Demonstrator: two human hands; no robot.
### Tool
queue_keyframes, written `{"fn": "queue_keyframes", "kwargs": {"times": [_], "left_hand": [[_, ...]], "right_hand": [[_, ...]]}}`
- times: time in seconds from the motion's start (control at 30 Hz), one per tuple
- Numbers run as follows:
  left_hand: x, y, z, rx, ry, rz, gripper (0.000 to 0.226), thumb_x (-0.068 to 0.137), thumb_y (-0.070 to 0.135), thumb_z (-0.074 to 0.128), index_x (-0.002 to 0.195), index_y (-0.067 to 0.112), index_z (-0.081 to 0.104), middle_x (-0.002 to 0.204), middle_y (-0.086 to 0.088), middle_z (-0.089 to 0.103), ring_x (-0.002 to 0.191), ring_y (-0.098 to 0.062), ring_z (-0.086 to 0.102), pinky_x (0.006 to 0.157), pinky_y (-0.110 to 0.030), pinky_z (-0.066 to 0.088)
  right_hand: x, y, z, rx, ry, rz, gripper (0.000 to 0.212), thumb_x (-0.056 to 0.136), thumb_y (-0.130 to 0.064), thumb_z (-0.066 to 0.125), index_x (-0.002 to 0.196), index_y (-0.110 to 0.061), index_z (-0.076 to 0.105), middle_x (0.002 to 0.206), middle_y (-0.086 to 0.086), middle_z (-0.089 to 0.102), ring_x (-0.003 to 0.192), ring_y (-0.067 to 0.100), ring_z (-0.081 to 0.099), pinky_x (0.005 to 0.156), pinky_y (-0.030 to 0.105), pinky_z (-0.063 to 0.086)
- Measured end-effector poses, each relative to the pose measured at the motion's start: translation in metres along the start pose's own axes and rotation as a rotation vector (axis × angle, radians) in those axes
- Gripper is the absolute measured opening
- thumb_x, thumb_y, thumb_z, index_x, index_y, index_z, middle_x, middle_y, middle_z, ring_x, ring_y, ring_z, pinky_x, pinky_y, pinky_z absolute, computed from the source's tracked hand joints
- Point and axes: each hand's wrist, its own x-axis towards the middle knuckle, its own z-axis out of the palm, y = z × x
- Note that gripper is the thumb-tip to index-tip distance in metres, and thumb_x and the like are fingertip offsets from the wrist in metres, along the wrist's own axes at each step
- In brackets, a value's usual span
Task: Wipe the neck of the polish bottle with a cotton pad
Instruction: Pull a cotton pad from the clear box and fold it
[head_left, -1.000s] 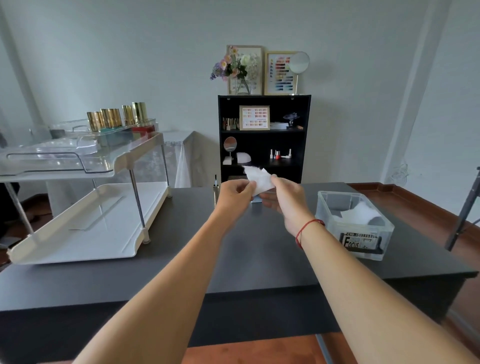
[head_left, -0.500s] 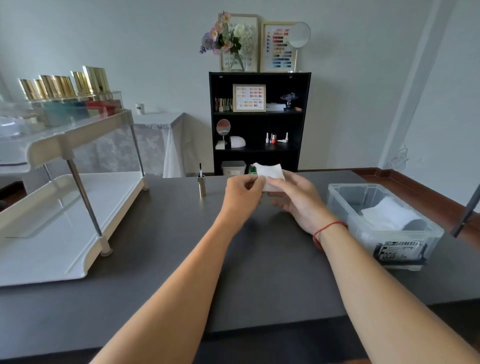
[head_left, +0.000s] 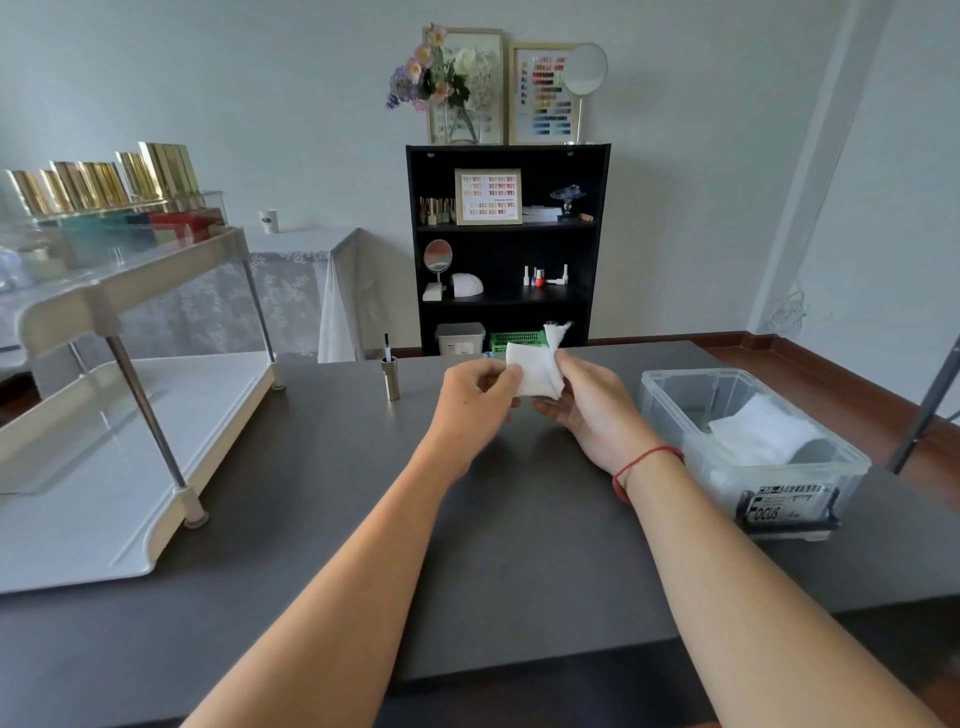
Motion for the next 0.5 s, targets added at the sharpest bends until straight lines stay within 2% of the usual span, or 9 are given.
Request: {"fn": "queue_keyframes", "kwargs": {"times": [0.1, 0.23, 0.37, 0.5], "left_hand": [[0.0001, 0.0016, 0.0006, -0.037, 0.005, -0.01, 0.023, 0.093, 0.02, 0.056, 0.073, 0.022, 0.068, 0.069, 0.005, 0.066, 0.061, -0.001, 0.062, 0.058, -0.017, 0.054], [-0.0004, 0.0023, 0.0004, -0.061, 0.024, -0.03, 0.023, 0.094, 0.019, 0.056, 0.074, 0.023, 0.067, 0.07, 0.007, 0.067, 0.06, -0.001, 0.062, 0.056, -0.016, 0.052], [-0.0011, 0.0028, -0.0008, -0.062, 0.026, -0.031, 0.025, 0.094, 0.019, 0.056, 0.072, 0.022, 0.068, 0.069, 0.006, 0.067, 0.061, -0.003, 0.062, 0.058, -0.017, 0.054], [-0.0016, 0.0036, -0.001, -0.049, 0.031, -0.033, 0.024, 0.094, 0.02, 0.055, 0.075, 0.022, 0.069, 0.073, 0.003, 0.068, 0.066, -0.007, 0.062, 0.06, -0.019, 0.056]], "right_hand": [[-0.0009, -0.0019, 0.0012, 0.021, -0.016, 0.0, 0.026, 0.098, -0.024, 0.043, 0.102, -0.011, 0.065, 0.091, 0.01, 0.069, 0.076, 0.018, 0.066, 0.057, 0.027, 0.053], [-0.0019, -0.0034, 0.0019, 0.119, -0.011, 0.028, 0.025, 0.099, -0.024, 0.039, 0.096, -0.012, 0.061, 0.085, 0.007, 0.071, 0.068, 0.017, 0.068, 0.052, 0.026, 0.054], [-0.0019, -0.0013, 0.0013, -0.022, -0.022, -0.016, 0.017, 0.093, -0.022, 0.053, 0.098, -0.014, 0.067, 0.092, 0.008, 0.07, 0.078, 0.017, 0.067, 0.056, 0.025, 0.053], [-0.0043, 0.0015, 0.0013, -0.046, -0.011, -0.091, 0.011, 0.087, -0.019, 0.065, 0.096, -0.014, 0.069, 0.093, 0.007, 0.07, 0.081, 0.016, 0.067, 0.057, 0.023, 0.054]]}}
